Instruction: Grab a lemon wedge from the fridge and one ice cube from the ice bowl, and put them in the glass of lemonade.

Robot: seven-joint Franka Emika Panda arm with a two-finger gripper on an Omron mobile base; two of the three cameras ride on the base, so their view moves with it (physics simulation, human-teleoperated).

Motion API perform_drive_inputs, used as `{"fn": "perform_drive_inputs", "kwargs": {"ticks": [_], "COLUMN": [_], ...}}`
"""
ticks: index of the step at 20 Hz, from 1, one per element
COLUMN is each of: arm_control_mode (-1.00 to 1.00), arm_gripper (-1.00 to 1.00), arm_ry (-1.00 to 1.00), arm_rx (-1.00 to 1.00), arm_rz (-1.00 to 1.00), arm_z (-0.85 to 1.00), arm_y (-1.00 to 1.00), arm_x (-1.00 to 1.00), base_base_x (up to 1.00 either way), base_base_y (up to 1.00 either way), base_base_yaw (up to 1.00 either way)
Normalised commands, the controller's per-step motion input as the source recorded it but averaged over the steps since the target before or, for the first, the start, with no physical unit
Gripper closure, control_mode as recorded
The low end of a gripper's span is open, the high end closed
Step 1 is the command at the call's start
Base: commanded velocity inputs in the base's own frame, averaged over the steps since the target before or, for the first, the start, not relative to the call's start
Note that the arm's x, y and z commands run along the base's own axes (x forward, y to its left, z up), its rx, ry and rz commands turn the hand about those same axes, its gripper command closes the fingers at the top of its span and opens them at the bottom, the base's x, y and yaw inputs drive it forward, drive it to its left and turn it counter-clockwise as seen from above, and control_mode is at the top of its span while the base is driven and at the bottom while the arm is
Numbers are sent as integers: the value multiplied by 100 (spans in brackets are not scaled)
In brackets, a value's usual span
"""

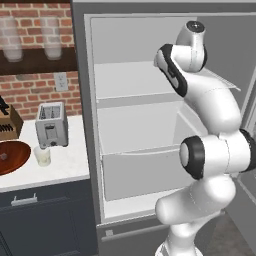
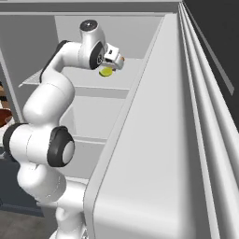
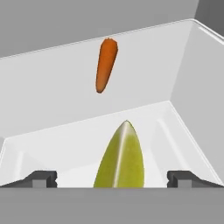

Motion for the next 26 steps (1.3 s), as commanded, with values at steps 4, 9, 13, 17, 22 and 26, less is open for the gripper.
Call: {"fn": "perform_drive_inputs", "kwargs": {"ticks": [4, 9, 13, 17, 22, 26], "arm_control_mode": [-100, -100, -100, -100, -100, -100], "arm_gripper": [-100, -100, -100, -100, -100, -100], "arm_ry": [-1, -3, 0, 0, 0, 0], "arm_rx": [0, 0, 0, 0, 0, 0], "arm_rz": [2, 1, 0, 0, -2, -5], "arm_z": [-45, -7, -1, -20, -9, -8], "arm_y": [-2, 1, 4, 0, 0, 0], "arm_x": [0, -7, -24, -5, 31, 13], "base_base_x": [0, 0, 0, 0, 0, 0], "base_base_y": [0, 0, 0, 0, 0, 0], "base_base_yaw": [0, 0, 0, 0, 0, 0]}}
